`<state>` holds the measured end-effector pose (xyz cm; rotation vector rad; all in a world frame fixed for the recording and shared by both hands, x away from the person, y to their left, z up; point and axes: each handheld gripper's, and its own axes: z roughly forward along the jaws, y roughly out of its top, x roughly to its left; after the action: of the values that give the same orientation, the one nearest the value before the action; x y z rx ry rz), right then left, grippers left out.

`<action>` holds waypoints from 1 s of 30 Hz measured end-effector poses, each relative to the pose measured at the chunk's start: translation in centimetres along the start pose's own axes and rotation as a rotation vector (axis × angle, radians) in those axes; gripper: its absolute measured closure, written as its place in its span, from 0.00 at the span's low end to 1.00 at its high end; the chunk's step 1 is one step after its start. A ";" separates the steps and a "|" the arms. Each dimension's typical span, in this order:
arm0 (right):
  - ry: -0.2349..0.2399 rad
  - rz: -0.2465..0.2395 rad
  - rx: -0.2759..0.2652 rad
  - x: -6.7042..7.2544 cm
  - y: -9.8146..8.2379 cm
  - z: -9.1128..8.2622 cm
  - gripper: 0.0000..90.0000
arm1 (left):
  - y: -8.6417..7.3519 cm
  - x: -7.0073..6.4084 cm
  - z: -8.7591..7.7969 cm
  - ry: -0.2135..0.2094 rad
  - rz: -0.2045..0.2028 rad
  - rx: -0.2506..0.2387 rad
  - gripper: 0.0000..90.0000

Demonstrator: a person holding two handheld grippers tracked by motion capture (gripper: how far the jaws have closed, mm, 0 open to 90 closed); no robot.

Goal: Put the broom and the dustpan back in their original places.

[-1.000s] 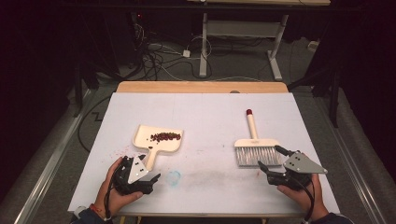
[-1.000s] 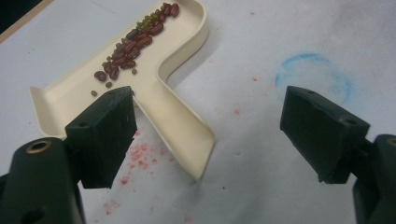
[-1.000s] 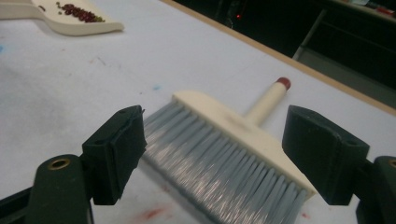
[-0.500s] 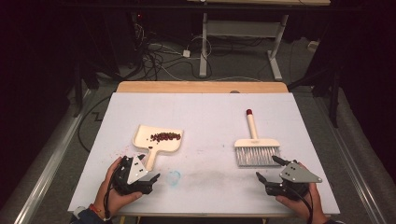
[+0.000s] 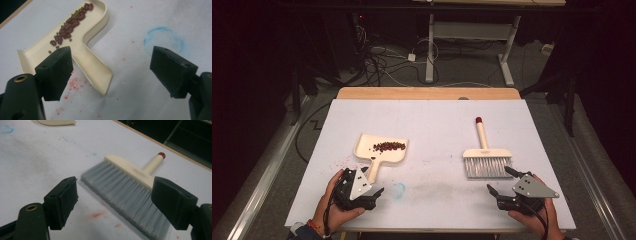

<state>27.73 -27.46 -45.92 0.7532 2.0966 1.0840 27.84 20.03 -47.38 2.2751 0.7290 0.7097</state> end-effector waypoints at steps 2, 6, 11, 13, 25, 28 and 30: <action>0.000 0.000 -0.003 0.0 0.0 0.0 0.24 | 0.0 0.0 0.0 0.000 -0.003 0.003 0.20; 0.003 -0.002 -0.004 0.0 0.1 0.0 0.24 | 0.0 0.0 0.2 -0.003 0.003 0.011 0.20; 0.004 0.002 -0.011 0.0 0.1 -0.2 0.24 | 0.0 -0.1 0.2 -0.005 0.002 0.009 0.20; 0.003 0.001 -0.010 0.0 0.1 -0.2 0.24 | 0.0 0.0 0.2 -0.005 0.003 0.012 0.20; -0.002 -0.006 -0.012 0.0 0.2 -0.2 0.24 | 0.0 -0.1 0.3 -0.009 0.003 0.011 0.20; 0.000 -0.008 -0.013 0.1 0.2 -0.2 0.24 | 0.0 0.0 0.2 -0.006 0.004 0.013 0.20; -0.001 -0.011 -0.014 0.1 0.2 -0.1 0.24 | 0.0 0.0 0.2 -0.004 0.002 0.011 0.20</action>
<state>27.63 -27.37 -45.69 0.7347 2.0883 1.0910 27.97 19.94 -47.47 2.2870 0.7313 0.7035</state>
